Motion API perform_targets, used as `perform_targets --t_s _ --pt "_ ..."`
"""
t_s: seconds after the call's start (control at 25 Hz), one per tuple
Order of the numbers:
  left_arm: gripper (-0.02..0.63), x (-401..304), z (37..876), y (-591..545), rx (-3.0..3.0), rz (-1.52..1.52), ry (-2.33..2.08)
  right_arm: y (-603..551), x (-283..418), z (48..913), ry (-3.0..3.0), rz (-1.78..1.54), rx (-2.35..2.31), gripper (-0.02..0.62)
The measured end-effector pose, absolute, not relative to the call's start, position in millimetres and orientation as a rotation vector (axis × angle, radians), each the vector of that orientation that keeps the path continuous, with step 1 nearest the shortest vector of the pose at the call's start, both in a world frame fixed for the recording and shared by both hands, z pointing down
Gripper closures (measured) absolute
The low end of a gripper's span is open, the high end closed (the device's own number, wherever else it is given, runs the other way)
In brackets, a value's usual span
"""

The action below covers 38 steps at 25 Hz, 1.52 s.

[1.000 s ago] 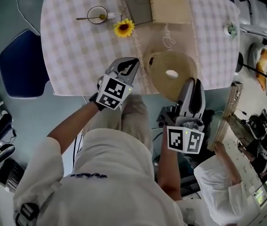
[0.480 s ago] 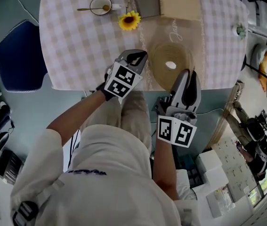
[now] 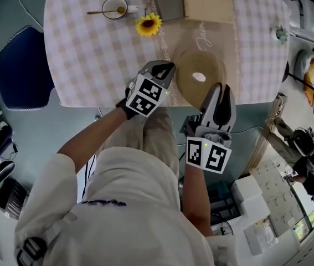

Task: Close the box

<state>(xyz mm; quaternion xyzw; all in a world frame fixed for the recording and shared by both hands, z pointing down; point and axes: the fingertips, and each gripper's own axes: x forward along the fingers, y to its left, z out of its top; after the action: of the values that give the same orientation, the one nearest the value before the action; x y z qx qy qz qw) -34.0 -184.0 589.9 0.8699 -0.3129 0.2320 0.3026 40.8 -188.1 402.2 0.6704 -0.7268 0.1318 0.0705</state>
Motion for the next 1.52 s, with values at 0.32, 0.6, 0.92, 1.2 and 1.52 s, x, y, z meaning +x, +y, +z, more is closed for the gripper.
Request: perform_targets --t_s 0.32,0.6,0.92,1.2,1.52 --pt "0.604 -32.0 603.2 -174.5 2.289 0.655 -0.841 -181.7 50.8 408.8 -2.160 0.402 2.013 0.522" --pt "0.604 -23.9 604.1 -170.0 2.297 0.677 -0.827 -175.9 63.9 410.8 -2.139 0.412 2.023 0.522" --pt "0.604 -20.4 605.0 -173.0 2.308 0.727 -0.826 -177.9 77.2 418.7 -2.126 0.438 2.017 0.520" --pt "0.604 -24.8 609.9 -173.5 2.292 0.761 -0.850 -174.5 93.2 430.8 -2.101 0.479 2.014 0.520" --pt "0.604 -24.7 614.1 -172.3 2.280 0.771 -0.857 -170.6 107.7 442.2 -2.067 0.502 2.009 0.518"
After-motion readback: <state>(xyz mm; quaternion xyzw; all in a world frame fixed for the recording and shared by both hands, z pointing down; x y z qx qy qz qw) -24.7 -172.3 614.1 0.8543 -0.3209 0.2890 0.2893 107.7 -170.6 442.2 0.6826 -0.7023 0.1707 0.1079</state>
